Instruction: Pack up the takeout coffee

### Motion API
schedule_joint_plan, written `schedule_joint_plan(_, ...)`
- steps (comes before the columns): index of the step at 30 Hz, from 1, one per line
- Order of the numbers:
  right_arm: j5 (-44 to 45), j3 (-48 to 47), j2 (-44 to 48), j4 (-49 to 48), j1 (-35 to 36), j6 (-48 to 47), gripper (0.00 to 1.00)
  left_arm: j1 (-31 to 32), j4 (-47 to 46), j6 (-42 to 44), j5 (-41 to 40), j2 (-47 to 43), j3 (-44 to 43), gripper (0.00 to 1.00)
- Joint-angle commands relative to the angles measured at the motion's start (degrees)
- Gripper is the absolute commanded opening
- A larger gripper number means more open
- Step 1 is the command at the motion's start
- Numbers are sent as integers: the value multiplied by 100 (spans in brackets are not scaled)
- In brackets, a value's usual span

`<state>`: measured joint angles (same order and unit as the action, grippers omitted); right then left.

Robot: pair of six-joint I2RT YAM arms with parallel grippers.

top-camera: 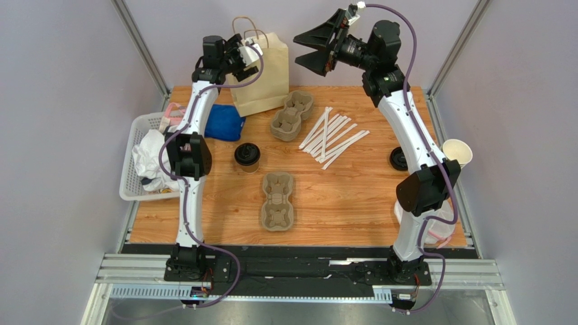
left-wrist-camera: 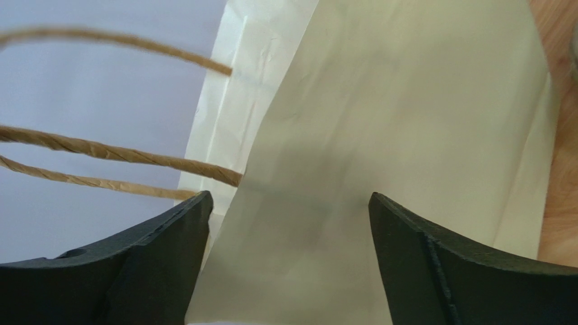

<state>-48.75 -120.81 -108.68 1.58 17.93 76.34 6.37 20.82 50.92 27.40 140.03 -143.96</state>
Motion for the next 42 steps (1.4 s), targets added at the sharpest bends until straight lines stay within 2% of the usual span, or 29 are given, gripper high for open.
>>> schedule_joint_plan(1, -240, 58, 40, 254, 0, -742, 100, 31, 1, 771, -24, 192, -176, 86)
schedule_joint_plan(2, -266, 93, 84, 272, 0, -778, 99, 31, 1, 719, 2, 166, -150, 81)
schedule_joint_plan(3, -275, 128, 110, 281, -9, -822, 100, 31, -8, 648, 29, 122, -115, 70)
schedule_joint_plan(4, -319, 172, 163, 333, -18, -883, 99, 31, -42, 535, 81, -61, -45, 65)
schedule_joint_plan(8, -442, 225, 286, 544, -71, -1409, 98, 57, -253, 419, 555, -870, 1024, 45)
schedule_joint_plan(9, -486, 234, 304, 588, -79, -1498, 98, 66, -262, 445, 591, -1020, 1167, 32)
schedule_joint_plan(11, -582, 243, 365, 659, -176, -1691, 97, 66, -157, 446, 696, -1398, 1431, 18)
schedule_joint_plan(12, -626, 234, 383, 676, -220, -1918, 96, 66, -140, 454, 697, -1521, 1502, 7)
schedule_joint_plan(14, -749, 234, 453, 764, -430, -2131, 96, 66, -157, 437, 697, -1864, 1677, 0)
schedule_joint_plan(18, -829, 207, 734, 1194, -905, -3008, 98, 75, -175, 156, 1021, -2488, 1871, 0)
schedule_joint_plan(20, -768, 111, 945, 1764, -1230, -3763, 99, 127, -78, -63, 1180, -2901, 1959, 0)
schedule_joint_plan(21, -698, -142, 1015, 2088, -1327, -4088, 99, 249, -17, -64, 1171, -3050, 2003, 0)
schedule_joint_plan(22, -471, -283, 1155, 2822, -1502, -4796, 99, 320, 71, -82, 1119, -3373, 2073, 0)
schedule_joint_plan(24, -102, -669, 1323, 3790, -1617, -5433, 100, 618, 63, -309, 803, -3753, 2476, 0)
schedule_joint_plan(25, 370, -758, 1506, 4049, -1678, -5924, 100, 768, 71, -397, 637, -4137, 2835, 0)
schedule_joint_plan(26, 584, -820, 1612, 4243, -1697, -6076, 100, 934, 98, -407, 296, -4350, 3039, 0)
schedule_joint_plan(27, 812, -830, 1744, 4445, -1697, -6182, 100, 1371, 176, -259, 101, -4561, 3267, 0)
schedule_joint_plan(28, 1232, -734, 2032, 4464, -1688, -6209, 100, 1628, 212, -136, -145, -5007, 3809, 0)
schedule_joint_plan(29, 1393, -663, 2175, 4465, -1688, -6236, 100, 1883, 134, -39, -756, -5229, 4110, 0)
schedule_joint_plan(32, 1781, -443, 2650, 4587, -1618, -6507, 100, 2911, -60, 24, -1725, -5924, 4988, 0)
schedule_joint_plan(34, 1956, -355, 2921, 4885, -1522, -6779, 99, 3595, -43, -99, -2192, -6205, 5263, 0)
schedule_joint_plan(35, 2001, -268, 3010, 5026, -1512, -6990, 99, 3834, -43, -117, -2717, -6250, 5456, 0)
schedule_joint_plan(37, 2071, -180, 3264, 5579, -1503, -7307, 99, 4509, -43, -248, -3343, -6312, 5598, 0)
schedule_joint_plan(38, 2089, -58, 3370, 5798, -1503, -7456, 99, 4687, -17, -336, -3833, -6286, 5607, 0)
schedule_joint_plan(42, 1931, 337, 3906, 6660, -1503, -7914, 100, 5163, 439, -1047, -4523, -6040, 5256, 0)
